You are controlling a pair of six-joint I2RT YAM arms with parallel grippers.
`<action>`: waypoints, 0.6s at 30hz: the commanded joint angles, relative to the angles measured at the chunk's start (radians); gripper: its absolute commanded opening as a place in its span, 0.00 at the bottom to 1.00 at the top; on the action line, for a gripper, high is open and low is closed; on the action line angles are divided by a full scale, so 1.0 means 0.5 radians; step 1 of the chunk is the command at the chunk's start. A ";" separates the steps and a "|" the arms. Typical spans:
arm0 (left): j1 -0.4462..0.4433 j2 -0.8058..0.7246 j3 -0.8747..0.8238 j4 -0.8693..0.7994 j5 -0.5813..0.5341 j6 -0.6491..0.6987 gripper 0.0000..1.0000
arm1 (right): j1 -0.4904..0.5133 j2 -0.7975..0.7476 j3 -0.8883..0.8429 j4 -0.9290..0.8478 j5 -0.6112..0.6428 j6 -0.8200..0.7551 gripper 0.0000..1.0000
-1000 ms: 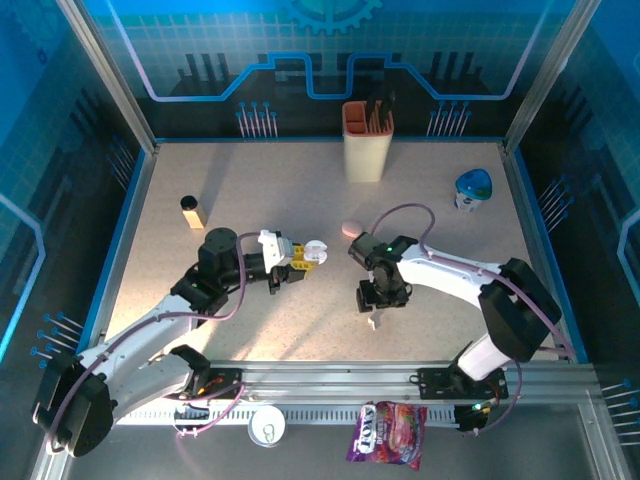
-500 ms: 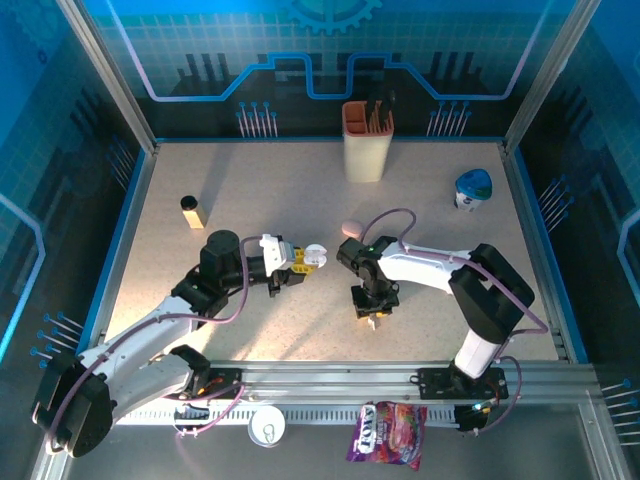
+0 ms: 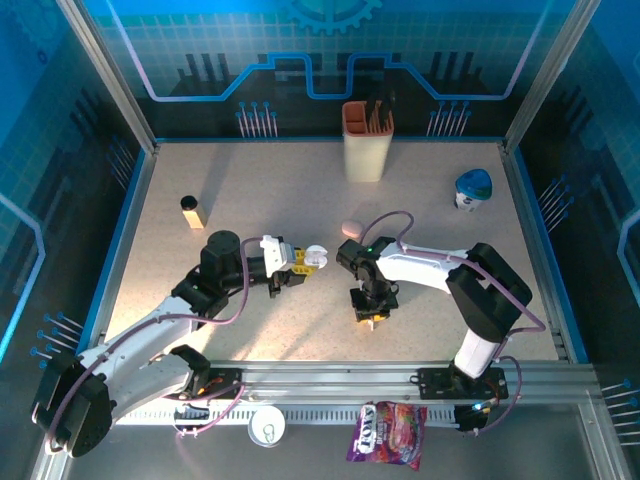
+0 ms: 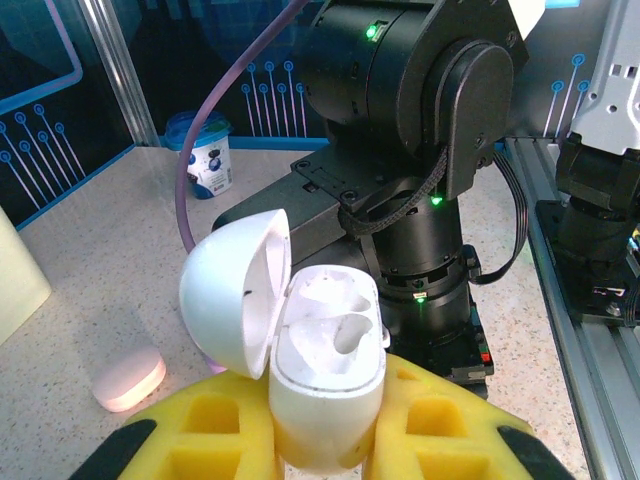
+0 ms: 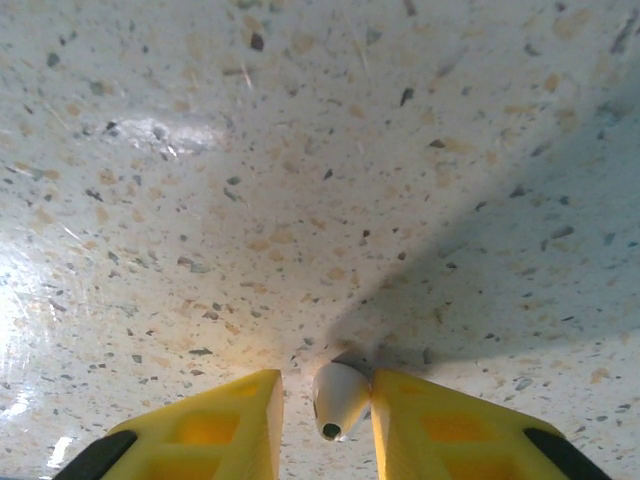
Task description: Insert wireless bluetooth earbuds into charging case
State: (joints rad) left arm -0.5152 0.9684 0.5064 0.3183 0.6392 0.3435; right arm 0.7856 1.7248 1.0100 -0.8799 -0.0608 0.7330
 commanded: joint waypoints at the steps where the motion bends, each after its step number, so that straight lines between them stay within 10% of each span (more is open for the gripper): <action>1: -0.018 -0.035 -0.016 -0.013 -0.014 0.048 0.00 | 0.025 0.041 0.021 -0.060 -0.009 -0.004 0.26; 18: -0.022 -0.007 0.006 -0.033 -0.059 -0.036 0.00 | 0.023 -0.062 0.097 -0.050 0.192 -0.019 0.17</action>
State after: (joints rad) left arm -0.5182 0.9676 0.5064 0.3080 0.6243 0.3393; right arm 0.7864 1.7317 1.0317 -0.8890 -0.0212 0.7319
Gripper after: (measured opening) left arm 0.173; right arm 0.173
